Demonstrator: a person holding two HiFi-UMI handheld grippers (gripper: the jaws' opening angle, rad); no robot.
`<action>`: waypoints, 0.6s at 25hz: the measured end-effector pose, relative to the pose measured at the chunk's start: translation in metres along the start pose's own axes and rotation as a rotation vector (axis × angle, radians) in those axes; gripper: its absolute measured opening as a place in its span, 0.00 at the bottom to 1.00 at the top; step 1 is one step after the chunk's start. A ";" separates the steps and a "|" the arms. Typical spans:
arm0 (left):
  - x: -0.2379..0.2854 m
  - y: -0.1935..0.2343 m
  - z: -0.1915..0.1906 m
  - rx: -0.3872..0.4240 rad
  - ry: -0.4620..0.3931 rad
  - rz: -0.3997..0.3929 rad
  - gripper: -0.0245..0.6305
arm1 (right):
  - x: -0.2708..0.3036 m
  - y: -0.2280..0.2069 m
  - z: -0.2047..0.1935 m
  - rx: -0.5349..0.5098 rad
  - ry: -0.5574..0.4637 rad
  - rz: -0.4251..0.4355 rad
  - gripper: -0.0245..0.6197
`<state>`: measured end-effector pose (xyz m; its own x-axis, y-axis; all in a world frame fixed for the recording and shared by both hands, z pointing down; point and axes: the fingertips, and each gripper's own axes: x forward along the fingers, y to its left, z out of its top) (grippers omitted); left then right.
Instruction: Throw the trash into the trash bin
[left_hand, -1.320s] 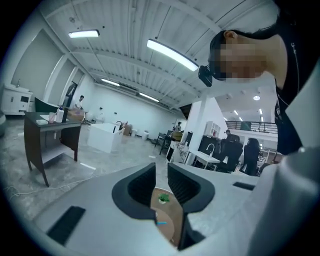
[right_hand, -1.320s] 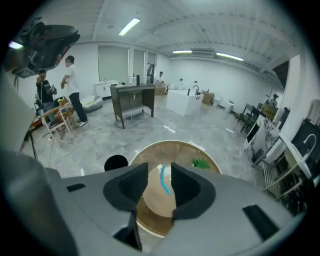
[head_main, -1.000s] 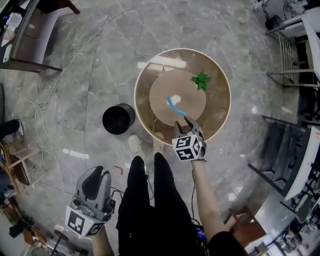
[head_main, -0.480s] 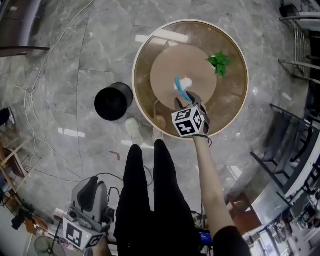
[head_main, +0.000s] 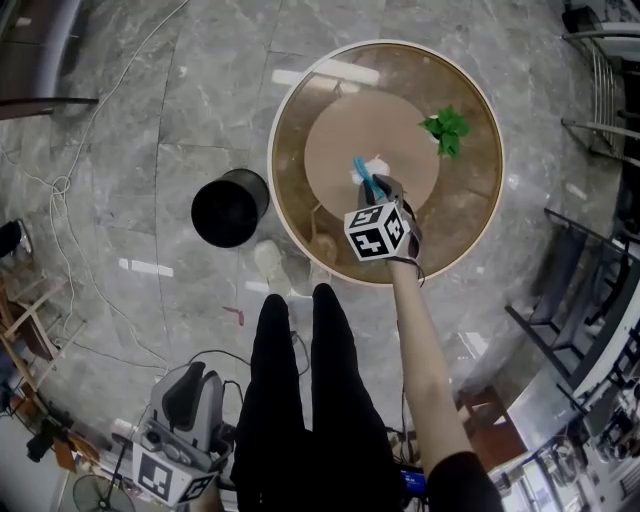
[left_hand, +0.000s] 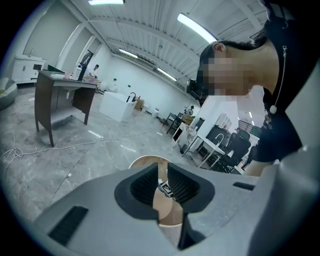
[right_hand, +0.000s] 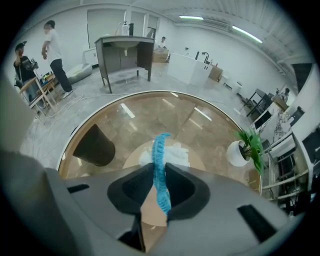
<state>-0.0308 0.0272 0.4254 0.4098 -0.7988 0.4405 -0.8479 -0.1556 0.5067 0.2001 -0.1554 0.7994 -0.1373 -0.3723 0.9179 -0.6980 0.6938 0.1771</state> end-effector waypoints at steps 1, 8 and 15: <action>0.000 0.001 0.000 -0.001 0.000 0.001 0.13 | 0.002 -0.001 0.000 -0.011 0.001 -0.006 0.16; -0.003 0.009 -0.001 -0.011 -0.010 0.010 0.13 | -0.006 -0.006 0.003 -0.078 -0.035 -0.061 0.09; -0.007 0.007 -0.003 -0.027 -0.026 0.010 0.13 | -0.062 0.016 0.031 -0.100 -0.168 -0.069 0.09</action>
<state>-0.0384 0.0333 0.4275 0.3919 -0.8154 0.4262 -0.8424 -0.1318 0.5225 0.1759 -0.1405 0.7339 -0.2130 -0.5130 0.8315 -0.6374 0.7180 0.2796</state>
